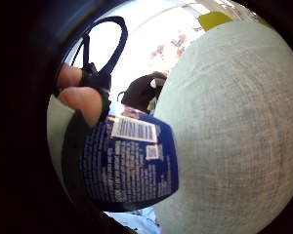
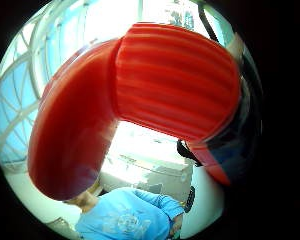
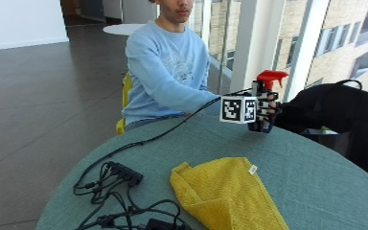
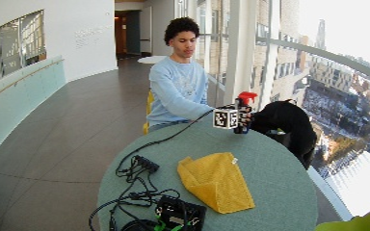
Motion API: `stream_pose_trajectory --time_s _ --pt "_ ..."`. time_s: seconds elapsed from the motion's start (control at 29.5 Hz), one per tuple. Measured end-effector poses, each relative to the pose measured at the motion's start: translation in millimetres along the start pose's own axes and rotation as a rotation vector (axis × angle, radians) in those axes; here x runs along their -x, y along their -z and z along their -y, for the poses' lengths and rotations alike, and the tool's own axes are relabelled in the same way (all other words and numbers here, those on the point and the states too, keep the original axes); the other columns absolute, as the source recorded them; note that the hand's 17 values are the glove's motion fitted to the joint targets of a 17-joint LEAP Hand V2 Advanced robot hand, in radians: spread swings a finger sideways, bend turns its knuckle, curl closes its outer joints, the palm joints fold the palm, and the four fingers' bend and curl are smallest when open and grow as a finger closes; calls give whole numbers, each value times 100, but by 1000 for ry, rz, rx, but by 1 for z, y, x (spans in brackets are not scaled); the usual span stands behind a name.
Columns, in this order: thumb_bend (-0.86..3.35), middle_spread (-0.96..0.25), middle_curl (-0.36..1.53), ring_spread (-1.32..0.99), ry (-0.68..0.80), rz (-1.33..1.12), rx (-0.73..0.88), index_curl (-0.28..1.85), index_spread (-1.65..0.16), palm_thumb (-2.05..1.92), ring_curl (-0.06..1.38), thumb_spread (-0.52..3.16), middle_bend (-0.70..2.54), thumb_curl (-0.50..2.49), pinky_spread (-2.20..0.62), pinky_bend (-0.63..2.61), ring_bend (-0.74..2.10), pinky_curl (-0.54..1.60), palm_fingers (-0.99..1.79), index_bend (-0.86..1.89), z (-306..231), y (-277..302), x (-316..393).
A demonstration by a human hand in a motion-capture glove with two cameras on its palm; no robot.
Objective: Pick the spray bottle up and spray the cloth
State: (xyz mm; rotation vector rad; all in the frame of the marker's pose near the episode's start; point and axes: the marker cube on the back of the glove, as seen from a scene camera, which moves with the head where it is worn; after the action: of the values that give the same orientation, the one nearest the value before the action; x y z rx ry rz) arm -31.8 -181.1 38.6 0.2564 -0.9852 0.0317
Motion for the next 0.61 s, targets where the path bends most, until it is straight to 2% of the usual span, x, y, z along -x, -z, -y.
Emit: stream_pose_trajectory --time_s 0.61 --pt "-3 -12 51 -7 15 -9 6 46 -25 99 40 66 20 70 5 21 36 36 107 13 -2 -10 -11"
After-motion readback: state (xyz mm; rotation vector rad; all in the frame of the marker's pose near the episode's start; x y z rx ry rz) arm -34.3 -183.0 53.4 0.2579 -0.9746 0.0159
